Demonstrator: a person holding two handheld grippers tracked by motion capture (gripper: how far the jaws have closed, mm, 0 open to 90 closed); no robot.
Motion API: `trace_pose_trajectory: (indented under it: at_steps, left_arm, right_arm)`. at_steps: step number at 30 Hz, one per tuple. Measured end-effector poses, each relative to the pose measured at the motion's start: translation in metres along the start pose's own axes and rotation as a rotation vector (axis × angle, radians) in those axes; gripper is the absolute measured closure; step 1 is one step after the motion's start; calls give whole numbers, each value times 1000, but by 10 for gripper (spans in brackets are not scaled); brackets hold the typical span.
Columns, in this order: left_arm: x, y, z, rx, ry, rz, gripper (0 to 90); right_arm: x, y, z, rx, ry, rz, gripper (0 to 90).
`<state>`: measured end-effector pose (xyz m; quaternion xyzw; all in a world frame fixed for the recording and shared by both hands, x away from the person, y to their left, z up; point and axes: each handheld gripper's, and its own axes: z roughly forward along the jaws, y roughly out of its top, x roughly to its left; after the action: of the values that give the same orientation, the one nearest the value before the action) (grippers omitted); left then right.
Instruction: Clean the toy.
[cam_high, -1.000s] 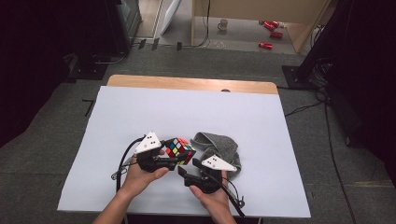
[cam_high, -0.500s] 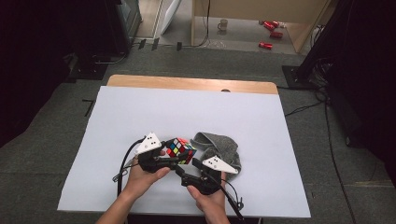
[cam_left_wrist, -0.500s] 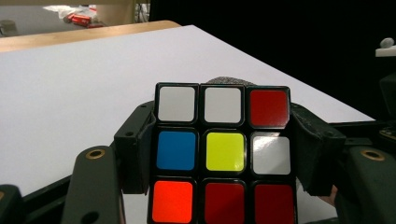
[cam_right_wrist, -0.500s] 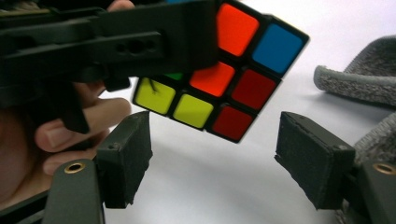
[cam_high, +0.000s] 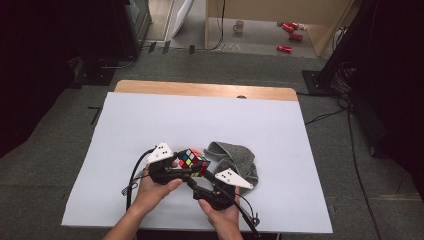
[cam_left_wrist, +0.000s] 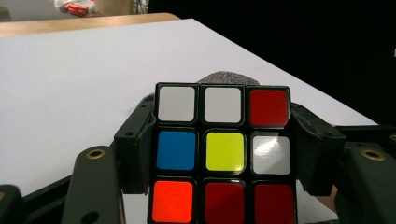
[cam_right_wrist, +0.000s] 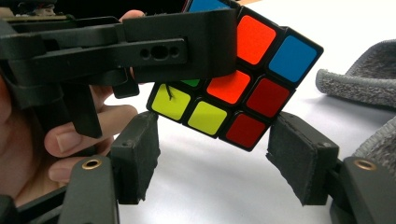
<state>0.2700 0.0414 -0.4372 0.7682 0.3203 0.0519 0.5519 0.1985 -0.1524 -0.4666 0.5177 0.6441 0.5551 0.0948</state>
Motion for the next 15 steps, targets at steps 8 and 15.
trace_pose_trajectory:
  at_steps: [8, 15]
  left_arm:
    - [3, -1, 0, 20, -13, -10, 347]
    - [5, -1, 1, 34, -30, -25, 347]
  right_arm:
    - [1, -1, 1, 13, -27, -68, 356]
    - [0, -1, 2, 20, -48, -157, 356]
